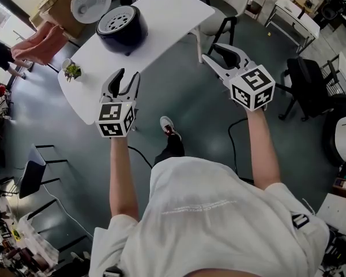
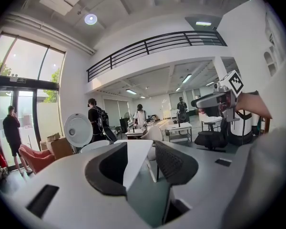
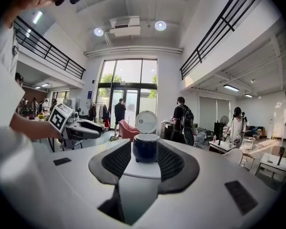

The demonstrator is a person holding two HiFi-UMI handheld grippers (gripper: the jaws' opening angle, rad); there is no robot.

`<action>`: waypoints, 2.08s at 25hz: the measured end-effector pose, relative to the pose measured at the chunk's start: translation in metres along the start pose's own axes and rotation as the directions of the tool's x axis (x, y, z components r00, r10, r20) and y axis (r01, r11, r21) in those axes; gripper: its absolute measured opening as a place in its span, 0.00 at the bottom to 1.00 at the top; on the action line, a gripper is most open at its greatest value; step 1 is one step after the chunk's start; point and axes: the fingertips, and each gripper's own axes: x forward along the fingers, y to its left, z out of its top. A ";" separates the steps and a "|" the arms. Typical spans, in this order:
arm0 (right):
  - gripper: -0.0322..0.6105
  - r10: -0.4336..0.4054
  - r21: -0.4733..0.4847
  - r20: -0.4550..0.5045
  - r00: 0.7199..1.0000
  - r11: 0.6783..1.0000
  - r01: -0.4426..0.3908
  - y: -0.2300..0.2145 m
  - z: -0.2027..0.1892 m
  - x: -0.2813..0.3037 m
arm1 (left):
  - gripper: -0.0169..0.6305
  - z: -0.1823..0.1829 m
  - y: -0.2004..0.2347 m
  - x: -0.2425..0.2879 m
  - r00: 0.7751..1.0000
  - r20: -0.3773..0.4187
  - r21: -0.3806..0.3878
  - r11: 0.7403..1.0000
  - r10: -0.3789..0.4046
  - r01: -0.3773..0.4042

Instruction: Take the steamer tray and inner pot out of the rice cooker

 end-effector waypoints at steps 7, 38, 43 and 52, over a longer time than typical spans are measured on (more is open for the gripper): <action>0.31 0.024 -0.027 -0.043 0.999 0.999 -0.025 -0.031 0.003 0.080 | 0.33 -0.003 0.059 0.059 1.000 0.006 -0.002 1.000 0.022 -0.022; 0.37 0.202 -0.135 -0.284 0.937 0.959 -0.248 -0.072 0.006 0.395 | 0.33 -0.047 0.277 0.232 0.998 -0.054 -0.157 0.987 0.023 -0.031; 0.37 0.247 -0.149 -0.313 0.917 0.941 -0.304 -0.084 -0.005 0.411 | 0.33 -0.048 0.279 0.249 0.997 -0.074 -0.162 0.986 0.036 -0.048; 0.38 0.442 -0.206 -0.376 0.814 0.817 -0.538 -0.101 -0.021 0.459 | 0.33 -0.054 0.283 0.273 0.979 -0.134 -0.216 0.960 0.151 -0.178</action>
